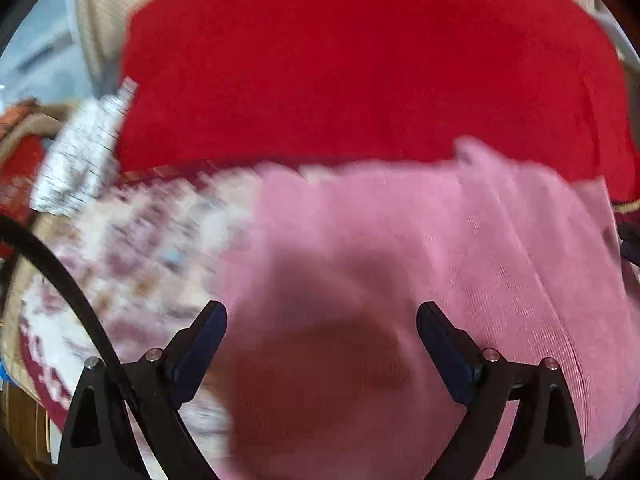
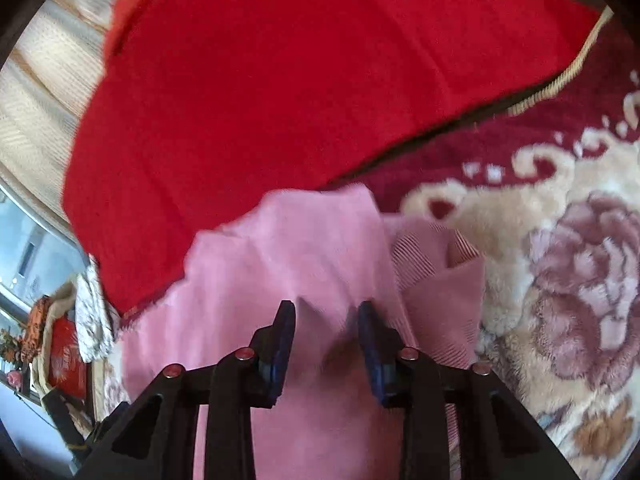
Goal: Fold large clothes
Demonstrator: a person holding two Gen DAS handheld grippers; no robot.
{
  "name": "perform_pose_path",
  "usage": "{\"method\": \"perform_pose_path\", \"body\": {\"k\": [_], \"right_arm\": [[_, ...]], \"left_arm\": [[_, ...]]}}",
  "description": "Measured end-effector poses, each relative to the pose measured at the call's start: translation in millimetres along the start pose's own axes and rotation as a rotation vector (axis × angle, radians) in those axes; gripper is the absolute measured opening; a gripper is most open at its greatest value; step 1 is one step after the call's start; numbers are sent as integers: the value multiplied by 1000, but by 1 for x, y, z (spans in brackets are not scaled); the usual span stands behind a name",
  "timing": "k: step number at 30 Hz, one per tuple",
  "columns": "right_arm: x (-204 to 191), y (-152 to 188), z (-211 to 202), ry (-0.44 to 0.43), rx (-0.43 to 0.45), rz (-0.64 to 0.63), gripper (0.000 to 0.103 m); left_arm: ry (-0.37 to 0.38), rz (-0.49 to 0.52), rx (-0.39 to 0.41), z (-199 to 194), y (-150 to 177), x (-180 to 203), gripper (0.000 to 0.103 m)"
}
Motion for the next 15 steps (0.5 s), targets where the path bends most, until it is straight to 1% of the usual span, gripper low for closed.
{"method": "perform_pose_path", "body": {"k": [2, 3, 4, 5, 6, 7, 8, 9, 10, 11, 12, 13, 15], "right_arm": [[-21, 1, -19, -39, 48, -44, 38], [-29, 6, -26, -44, 57, -63, 38], [-38, 13, -30, -49, 57, -85, 38], [-45, 22, -30, -55, 44, -103, 38], [-48, 30, -26, -50, 28, -114, 38], [-47, 41, -17, -13, 0, -130, 38], [-43, 49, -6, 34, -31, -143, 38], [-39, 62, 9, 87, -83, -164, 38], [-38, 67, 13, 98, -75, -178, 38], [-38, 67, 8, 107, -46, -185, 38], [-39, 68, 2, 133, -46, -203, 38], [-42, 69, -7, 133, -45, -212, 38], [-49, 71, -27, 78, -15, -209, 38]], "left_arm": [[-51, -20, 48, -16, -2, -22, 96], [-71, -49, 54, -20, 1, -36, 96], [-75, -76, 38, -17, 5, -44, 96], [-76, -104, -5, -10, 11, -53, 96], [-73, -133, -69, 1, 21, -59, 96], [-47, -156, -124, 14, 32, -63, 96], [-28, -167, -145, 21, 36, -64, 96], [-13, -174, -145, 22, 36, -64, 96], [3, -178, -131, 18, 33, -65, 96], [17, -188, -112, 13, 29, -68, 96], [33, -212, -84, 5, 26, -72, 96], [57, -251, -51, -5, 25, -79, 96], [93, -349, -2, -25, 29, -95, 96]]}}
Point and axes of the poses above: each gripper's, at about its wrist camera, not at the fingertips, and z roughly the way its jaws point, x to its right, y to its underside, the point moved 10 cm from there along z, roughly the way its jaws point, and after that the axes turned 13 degrees about y, right-handed, at the moved point
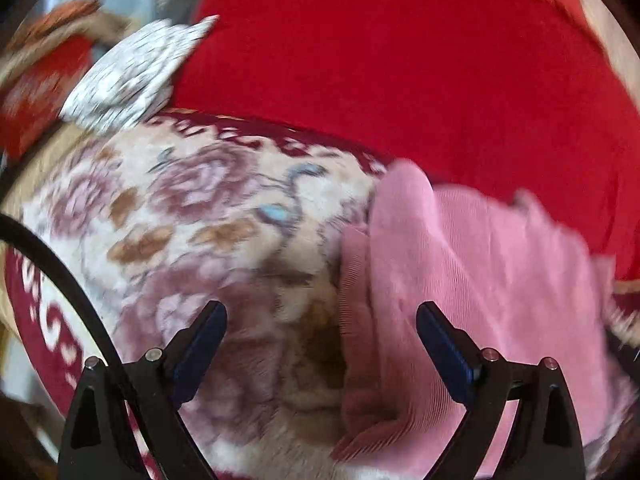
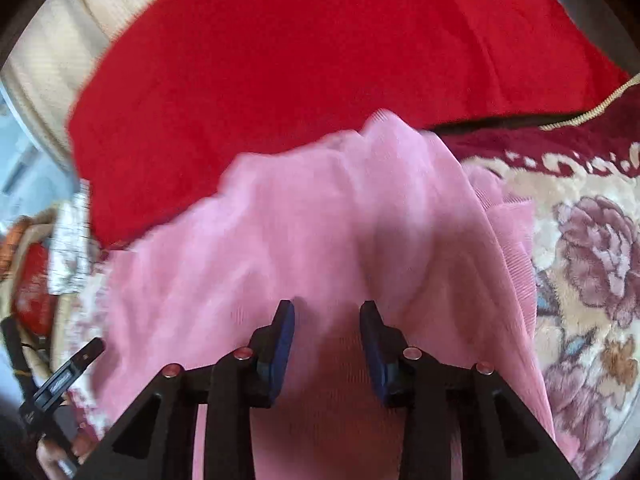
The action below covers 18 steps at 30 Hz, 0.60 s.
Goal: Fold large clothes
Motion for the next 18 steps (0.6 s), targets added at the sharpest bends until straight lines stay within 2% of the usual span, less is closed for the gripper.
{"method": "perform_pose_path", "body": {"k": [3, 5, 7, 9, 11, 13, 14, 18], "right_arm": [[-8, 7, -28, -57, 49, -20, 38], [-21, 8, -44, -122, 64, -37, 38], [-33, 14, -48, -147, 63, -63, 38], [-37, 18, -42, -148, 49, -85, 38], [-39, 26, -25, -122, 5, -97, 38], [-35, 33, -6, -108, -56, -101, 38], [-35, 31, -8, -112, -41, -105, 38], [-36, 23, -23, -144, -2, -105, 38]], "left_arm": [[32, -93, 60, -24, 2, -16, 96], [23, -83, 97, -38, 4, -19, 96], [-18, -46, 111, -44, 10, -19, 96], [-24, -27, 78, -38, 20, -14, 96], [-13, 16, 8, -18, 30, -2, 96], [-110, 107, -49, -2, 40, 6, 96], [-148, 145, -61, 2, 43, 9, 96], [-210, 243, 11, -6, 33, 23, 96]]}}
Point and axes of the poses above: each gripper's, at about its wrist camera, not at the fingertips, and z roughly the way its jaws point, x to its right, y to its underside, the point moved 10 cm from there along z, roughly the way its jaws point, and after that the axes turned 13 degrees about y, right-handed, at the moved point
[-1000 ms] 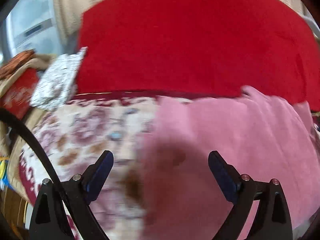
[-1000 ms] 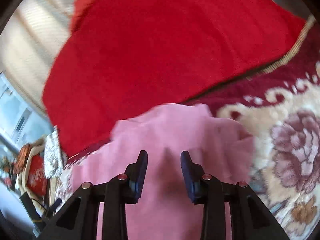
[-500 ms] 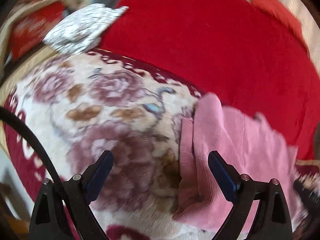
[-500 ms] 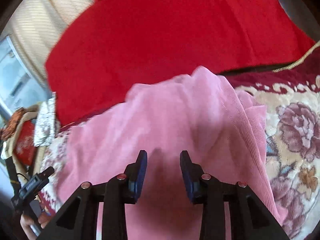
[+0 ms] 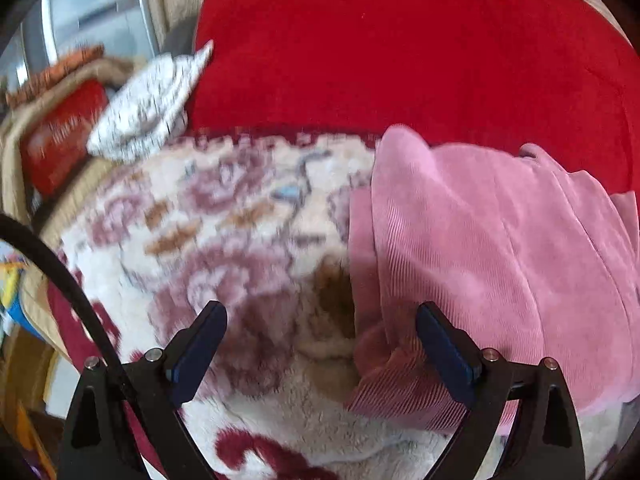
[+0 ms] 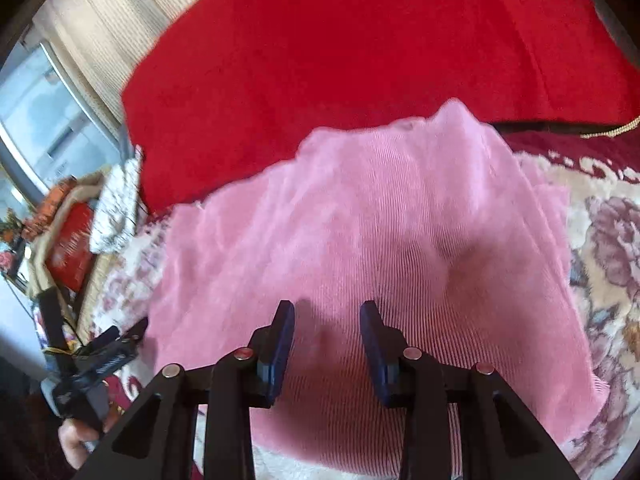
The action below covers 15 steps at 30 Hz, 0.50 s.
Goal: Fold large clothes
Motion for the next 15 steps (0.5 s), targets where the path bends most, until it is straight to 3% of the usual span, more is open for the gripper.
{"method": "perform_pose_path", "body": {"k": [8, 13, 15], "right_arm": [[25, -22, -18, 13, 122, 60, 38], [39, -6, 21, 87, -8, 67, 38], [36, -4, 27, 98, -19, 58, 40]], "left_arm": [[-63, 84, 106, -19, -18, 6, 96], [-52, 100, 138, -23, -25, 12, 96], [-49, 107, 137, -24, -25, 15, 96]]}}
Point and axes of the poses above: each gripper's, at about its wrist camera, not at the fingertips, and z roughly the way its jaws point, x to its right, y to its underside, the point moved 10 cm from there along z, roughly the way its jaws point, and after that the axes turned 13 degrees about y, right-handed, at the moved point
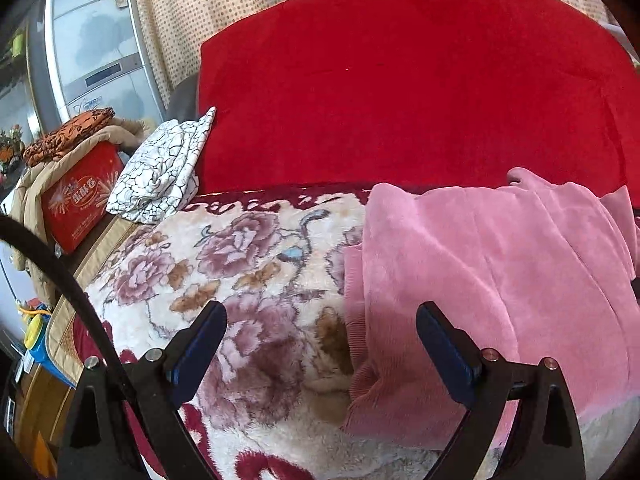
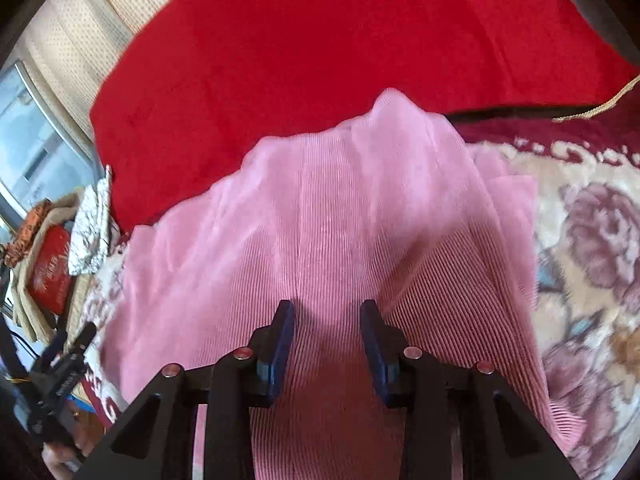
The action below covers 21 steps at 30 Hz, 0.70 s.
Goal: Fold large clothes
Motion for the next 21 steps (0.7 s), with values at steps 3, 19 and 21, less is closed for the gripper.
{"method": "perform_pose_path", "body": {"k": [3, 19, 21], "right_arm": [[-9, -4, -11, 8, 48, -35, 39], [-37, 11, -2, -13, 52, -77, 65], [-34, 12, -2, -17, 57, -71, 67]], "left_arm": [[3, 7, 14, -3, -1, 2, 96], [150, -52, -215, 39, 39, 16, 97], [188, -92, -222, 39, 38, 13, 97]]}}
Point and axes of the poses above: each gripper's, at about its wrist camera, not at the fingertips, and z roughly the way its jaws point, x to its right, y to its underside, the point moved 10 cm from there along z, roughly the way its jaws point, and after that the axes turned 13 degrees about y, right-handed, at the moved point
